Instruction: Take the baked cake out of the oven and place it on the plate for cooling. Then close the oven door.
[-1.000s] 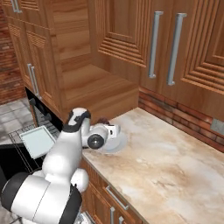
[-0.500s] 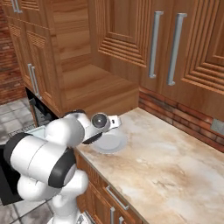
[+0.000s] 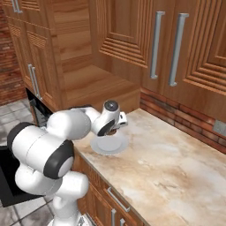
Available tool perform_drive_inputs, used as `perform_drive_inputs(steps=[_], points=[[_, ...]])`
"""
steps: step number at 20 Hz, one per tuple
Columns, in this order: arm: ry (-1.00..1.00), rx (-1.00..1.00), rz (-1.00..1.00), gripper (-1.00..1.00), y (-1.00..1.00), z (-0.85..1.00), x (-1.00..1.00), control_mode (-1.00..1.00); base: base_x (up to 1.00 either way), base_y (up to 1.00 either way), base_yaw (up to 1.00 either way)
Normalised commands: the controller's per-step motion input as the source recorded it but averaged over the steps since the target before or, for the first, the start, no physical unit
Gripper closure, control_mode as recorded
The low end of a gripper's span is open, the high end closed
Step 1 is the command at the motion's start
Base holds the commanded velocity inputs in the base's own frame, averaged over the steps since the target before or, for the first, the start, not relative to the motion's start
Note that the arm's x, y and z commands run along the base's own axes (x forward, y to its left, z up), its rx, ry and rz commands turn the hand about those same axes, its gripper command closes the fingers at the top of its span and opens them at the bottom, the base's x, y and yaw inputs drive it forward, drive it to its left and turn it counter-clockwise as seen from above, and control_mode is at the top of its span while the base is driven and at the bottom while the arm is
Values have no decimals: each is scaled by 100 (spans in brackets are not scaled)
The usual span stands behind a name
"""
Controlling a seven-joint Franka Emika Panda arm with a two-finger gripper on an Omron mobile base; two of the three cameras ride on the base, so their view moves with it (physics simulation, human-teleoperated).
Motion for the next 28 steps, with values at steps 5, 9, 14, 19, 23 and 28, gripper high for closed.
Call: perform_drive_inputs(steps=[5, 9, 14, 19, 23, 28], points=[[20, 3, 4, 100, -17, -10, 0, -100, 0, 0, 0], [15, 2, 2, 100, -4, -16, 4, -100, 0, 0, 0], [12, 2, 4, 100, 0, -27, 10, -100, 0, 0, 0], [8, 0, 4, 100, 0, -41, 5, -100, 0, 0, 0], [0, 0, 1, 100, 0, -40, 0, -100, 0, 0, 0], [0, 0, 0, 100, 5, -5, 4, -100, 0, 0, 0]])
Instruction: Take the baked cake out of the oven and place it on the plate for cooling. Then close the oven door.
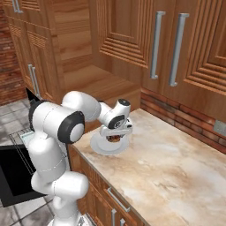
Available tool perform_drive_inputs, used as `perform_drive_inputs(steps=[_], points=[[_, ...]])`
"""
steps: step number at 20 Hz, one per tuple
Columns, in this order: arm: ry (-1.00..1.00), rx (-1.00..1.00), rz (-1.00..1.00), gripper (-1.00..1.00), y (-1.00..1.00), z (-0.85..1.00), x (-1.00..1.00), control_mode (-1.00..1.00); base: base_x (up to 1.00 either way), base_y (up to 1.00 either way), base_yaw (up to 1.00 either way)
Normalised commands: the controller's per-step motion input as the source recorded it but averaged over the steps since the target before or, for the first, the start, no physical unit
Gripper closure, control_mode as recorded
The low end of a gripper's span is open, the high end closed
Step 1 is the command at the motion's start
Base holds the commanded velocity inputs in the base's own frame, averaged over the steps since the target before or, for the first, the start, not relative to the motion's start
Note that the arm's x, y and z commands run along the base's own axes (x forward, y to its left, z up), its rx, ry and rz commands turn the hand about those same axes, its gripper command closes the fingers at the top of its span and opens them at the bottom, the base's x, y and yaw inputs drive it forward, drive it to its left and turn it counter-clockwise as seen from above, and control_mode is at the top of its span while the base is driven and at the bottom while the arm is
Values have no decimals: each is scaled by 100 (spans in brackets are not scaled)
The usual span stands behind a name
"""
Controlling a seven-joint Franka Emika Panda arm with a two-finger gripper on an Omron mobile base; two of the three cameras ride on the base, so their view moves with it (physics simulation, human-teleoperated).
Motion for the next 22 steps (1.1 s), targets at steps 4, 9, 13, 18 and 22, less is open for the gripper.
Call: perform_drive_inputs(steps=[4, 9, 13, 18, 22], points=[[0, 0, 0, 100, 4, 0, 1, -100, 0, 0, 0], [0, 0, 0, 100, 2, 0, 0, -100, 0, 0, 0], [0, 0, 0, 100, 8, -16, 0, -100, 0, 0, 0], [-1, 0, 0, 100, 11, -26, 0, -100, 0, 0, 0], [-3, 0, 0, 100, 6, -25, 0, -100, 0, 0, 0]])
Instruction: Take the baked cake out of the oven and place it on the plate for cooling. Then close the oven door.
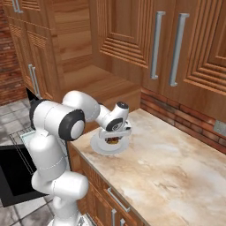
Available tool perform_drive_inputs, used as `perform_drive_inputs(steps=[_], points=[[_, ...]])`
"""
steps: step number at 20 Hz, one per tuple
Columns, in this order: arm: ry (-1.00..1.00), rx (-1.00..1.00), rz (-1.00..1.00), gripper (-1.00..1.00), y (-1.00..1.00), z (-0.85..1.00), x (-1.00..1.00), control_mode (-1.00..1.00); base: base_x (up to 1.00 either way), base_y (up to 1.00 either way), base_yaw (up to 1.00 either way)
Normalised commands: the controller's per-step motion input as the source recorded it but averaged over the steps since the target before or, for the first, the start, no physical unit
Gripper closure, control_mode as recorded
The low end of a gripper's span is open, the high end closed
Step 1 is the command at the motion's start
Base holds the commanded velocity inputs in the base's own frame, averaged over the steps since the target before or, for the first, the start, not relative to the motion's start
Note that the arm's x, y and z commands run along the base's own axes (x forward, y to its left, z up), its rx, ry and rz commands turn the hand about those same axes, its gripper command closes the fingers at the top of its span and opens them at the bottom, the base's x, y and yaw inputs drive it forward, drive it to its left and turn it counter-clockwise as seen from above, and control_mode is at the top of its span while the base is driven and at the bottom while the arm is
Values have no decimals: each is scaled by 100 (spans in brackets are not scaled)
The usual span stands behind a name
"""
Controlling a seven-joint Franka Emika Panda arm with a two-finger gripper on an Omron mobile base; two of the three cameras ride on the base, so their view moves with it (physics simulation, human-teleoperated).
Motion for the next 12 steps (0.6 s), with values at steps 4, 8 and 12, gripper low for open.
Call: perform_drive_inputs(steps=[4, 8, 12], points=[[-4, 0, 0, 100, 1, -19, 0, -100, 0, 0, 0], [-2, 0, 0, -100, 1, -7, 0, -100, 0, 0, 0], [0, 0, 0, -100, 0, 0, 0, -100, 0, 0, 0]])
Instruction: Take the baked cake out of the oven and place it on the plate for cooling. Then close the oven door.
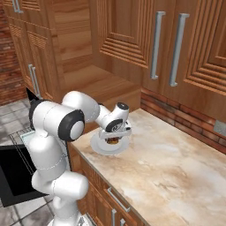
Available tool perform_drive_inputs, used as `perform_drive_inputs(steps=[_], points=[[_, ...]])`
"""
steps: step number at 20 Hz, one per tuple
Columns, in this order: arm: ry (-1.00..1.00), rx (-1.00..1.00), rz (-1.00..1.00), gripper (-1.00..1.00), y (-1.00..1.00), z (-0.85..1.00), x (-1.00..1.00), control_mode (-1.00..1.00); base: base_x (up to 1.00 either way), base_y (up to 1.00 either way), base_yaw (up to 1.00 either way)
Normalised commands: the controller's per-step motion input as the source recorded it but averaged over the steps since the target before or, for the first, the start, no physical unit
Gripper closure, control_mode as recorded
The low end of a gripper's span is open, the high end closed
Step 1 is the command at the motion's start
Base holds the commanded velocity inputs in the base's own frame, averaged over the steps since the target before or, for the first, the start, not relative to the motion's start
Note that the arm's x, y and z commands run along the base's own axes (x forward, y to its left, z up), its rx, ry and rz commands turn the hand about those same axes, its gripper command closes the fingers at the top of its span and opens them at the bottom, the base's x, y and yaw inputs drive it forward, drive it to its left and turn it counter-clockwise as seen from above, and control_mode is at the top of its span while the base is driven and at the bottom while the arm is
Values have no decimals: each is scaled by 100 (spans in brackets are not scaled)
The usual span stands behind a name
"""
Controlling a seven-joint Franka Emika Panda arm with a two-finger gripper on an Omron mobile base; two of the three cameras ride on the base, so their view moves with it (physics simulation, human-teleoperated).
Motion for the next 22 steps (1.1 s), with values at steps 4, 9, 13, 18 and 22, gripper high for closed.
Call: perform_drive_inputs(steps=[4, 9, 13, 18, 22], points=[[0, 0, 0, -100, 0, 0, 0, -100, 0, 0, 0], [0, 0, 0, -100, 0, 12, 0, -100, 0, 0, 0], [0, 0, -2, -100, 0, 49, -1, -100, 0, 0, 0], [0, -1, -4, -100, 0, 57, -21, -100, 0, 0, 0], [0, -4, -9, -100, 8, 31, -57, -100, 0, 0, 0]])
